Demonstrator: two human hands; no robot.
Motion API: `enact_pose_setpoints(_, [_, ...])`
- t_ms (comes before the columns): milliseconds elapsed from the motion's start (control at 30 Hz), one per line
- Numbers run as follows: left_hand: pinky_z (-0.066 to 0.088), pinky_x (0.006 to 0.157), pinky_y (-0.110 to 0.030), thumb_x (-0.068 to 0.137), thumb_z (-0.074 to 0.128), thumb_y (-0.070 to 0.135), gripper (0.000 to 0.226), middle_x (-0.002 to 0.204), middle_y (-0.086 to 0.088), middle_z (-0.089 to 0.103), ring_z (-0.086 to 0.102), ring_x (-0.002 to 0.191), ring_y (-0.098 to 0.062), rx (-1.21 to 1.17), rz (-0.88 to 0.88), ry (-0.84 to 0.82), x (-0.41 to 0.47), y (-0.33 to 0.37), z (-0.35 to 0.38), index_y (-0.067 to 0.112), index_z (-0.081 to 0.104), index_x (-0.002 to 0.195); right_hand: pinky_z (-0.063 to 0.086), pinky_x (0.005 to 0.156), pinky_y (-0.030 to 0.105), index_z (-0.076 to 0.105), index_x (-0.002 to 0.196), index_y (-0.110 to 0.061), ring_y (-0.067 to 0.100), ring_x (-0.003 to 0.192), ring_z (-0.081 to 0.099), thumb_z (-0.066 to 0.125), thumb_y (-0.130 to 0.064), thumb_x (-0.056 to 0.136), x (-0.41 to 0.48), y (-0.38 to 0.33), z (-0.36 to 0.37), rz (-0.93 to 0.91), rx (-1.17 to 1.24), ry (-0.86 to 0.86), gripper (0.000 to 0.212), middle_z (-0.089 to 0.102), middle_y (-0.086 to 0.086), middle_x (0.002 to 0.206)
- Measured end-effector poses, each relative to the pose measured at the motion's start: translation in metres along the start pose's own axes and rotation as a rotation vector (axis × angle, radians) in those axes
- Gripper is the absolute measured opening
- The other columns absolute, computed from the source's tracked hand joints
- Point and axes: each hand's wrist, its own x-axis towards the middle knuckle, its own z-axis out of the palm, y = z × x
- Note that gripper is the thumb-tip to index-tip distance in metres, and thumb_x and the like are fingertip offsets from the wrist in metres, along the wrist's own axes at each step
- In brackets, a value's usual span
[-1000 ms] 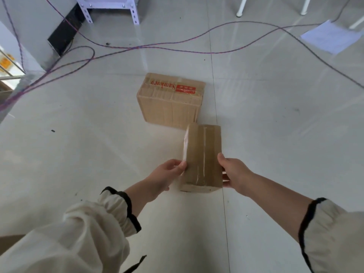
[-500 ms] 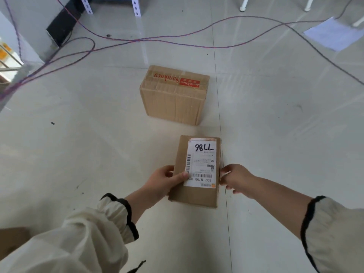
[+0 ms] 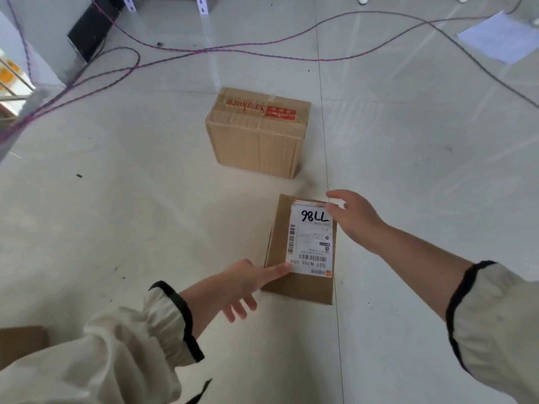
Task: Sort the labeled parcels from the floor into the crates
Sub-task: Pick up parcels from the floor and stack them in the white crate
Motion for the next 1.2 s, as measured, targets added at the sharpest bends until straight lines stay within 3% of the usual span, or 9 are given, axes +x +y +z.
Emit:
enact_pose_setpoints(200, [0.056, 0.077, -0.041, 0.069, 0.074, 0.055, 0.065, 0.090, -0.013, 0.069, 0.069, 0.074, -0.023, -0.208, 0.103, 0.092, 0.000, -0.004, -0.024, 0.005, 0.057, 0.108, 0.039, 0.058, 0.025, 0.052, 0.094, -0.015, 0.016, 0.078, 0.054, 0.064, -0.026, 0.085, -0.011, 0.008, -0.002, -0.030, -0.195, -0.078, 0.019, 0.060, 0.000, 0.093])
enact_pose_setpoints(300, [0.053, 0.078, -0.039, 0.071, 0.078, 0.043, 0.057, 0.097, -0.009, 0.067, 0.065, 0.084, -0.023, -0.425, 0.217, 0.332, 0.011, -0.005, -0.039, 0.010, 0.056, 0.112, 0.042, 0.065, 0.030, 0.053, 0.080, -0.013, 0.019, 0.076, 0.060, 0.070, -0.037, 0.080, -0.017, 0.011, -0.010, 0.152, -0.227, -0.342, 0.029, 0.064, 0.003, 0.083])
enact_pose_setpoints(433, [0.053, 0.087, -0.041, 0.072, 0.078, 0.041, 0.060, 0.108, -0.009, 0.067, 0.064, 0.094, -0.024, -0.502, 0.312, 0.465, 0.020, -0.007, -0.039, 0.011, 0.057, 0.119, 0.051, 0.077, 0.033, 0.060, 0.093, -0.018, 0.019, 0.086, 0.068, 0.066, -0.047, 0.082, -0.032, 0.011, -0.003, 0.343, -0.195, -0.712, 0.031, 0.068, -0.002, 0.091])
enact_pose_setpoints(567, [0.048, 0.071, -0.037, 0.074, 0.073, 0.050, 0.067, 0.114, -0.008, 0.063, 0.061, 0.095, -0.024, -0.412, 0.267, 0.442, 0.009, -0.017, -0.047, 0.017, 0.051, 0.127, 0.048, 0.078, 0.037, 0.053, 0.088, -0.015, 0.021, 0.073, 0.062, 0.053, -0.059, 0.084, -0.022, 0.002, -0.012, 0.350, -0.254, -0.468, 0.044, 0.062, 0.003, 0.085])
enact_pose_setpoints(700, [0.054, 0.079, -0.044, 0.076, 0.071, 0.047, 0.063, 0.105, -0.013, 0.068, 0.069, 0.088, -0.024, -0.002, 0.011, -0.010, -0.011, -0.034, -0.052, 0.007, 0.051, 0.120, 0.041, 0.078, 0.032, 0.053, 0.112, -0.015, 0.018, 0.093, 0.052, 0.051, -0.041, 0.090, -0.015, -0.001, -0.002, -0.021, -0.218, -0.102, 0.034, 0.053, 0.001, 0.105])
enact_pose_setpoints(833, [0.055, 0.084, -0.038, 0.081, 0.073, 0.025, 0.037, 0.091, -0.010, 0.074, 0.072, 0.083, -0.016, -0.023, 0.082, -0.016, -0.005, -0.044, -0.049, 0.001, 0.062, 0.107, 0.042, 0.069, 0.030, 0.060, 0.104, -0.015, 0.022, 0.088, 0.059, 0.049, -0.029, 0.092, -0.024, -0.001, 0.019, -0.227, -0.473, -0.229, 0.022, 0.061, 0.003, 0.097])
enact_pose_setpoints(1000, [0.050, 0.080, -0.037, 0.084, 0.070, 0.017, 0.033, 0.102, -0.008, 0.072, 0.067, 0.096, -0.015, -0.436, 0.289, 0.145, 0.007, -0.036, -0.054, 0.005, 0.062, 0.114, 0.049, 0.092, 0.041, 0.060, 0.108, -0.010, 0.023, 0.079, 0.069, 0.050, -0.025, 0.093, -0.042, 0.004, 0.015, 0.100, -0.343, -0.778, 0.023, 0.068, 0.002, 0.087])
enact_pose_setpoints(1100, [0.055, 0.085, -0.043, 0.083, 0.070, 0.019, 0.035, 0.105, -0.005, 0.072, 0.065, 0.102, -0.018, -0.391, 0.328, 0.097, 0.011, -0.032, -0.043, 0.009, 0.063, 0.117, 0.049, 0.090, 0.032, 0.066, 0.106, -0.005, 0.020, 0.091, 0.066, 0.052, -0.016, 0.087, -0.053, 0.011, 0.030, 0.072, -0.408, -0.783, 0.026, 0.068, 0.005, 0.106])
enact_pose_setpoints(1200, [0.056, 0.081, -0.040, 0.084, 0.070, 0.019, 0.033, 0.103, -0.005, 0.072, 0.066, 0.100, -0.016, -0.427, 0.361, 0.100, 0.013, -0.031, -0.038, 0.008, 0.064, 0.115, 0.047, 0.075, 0.025, 0.065, 0.087, -0.002, 0.018, 0.078, 0.057, 0.051, -0.011, 0.087, -0.050, 0.013, 0.029, 0.086, -0.358, -0.699, 0.016, 0.061, 0.005, 0.087])
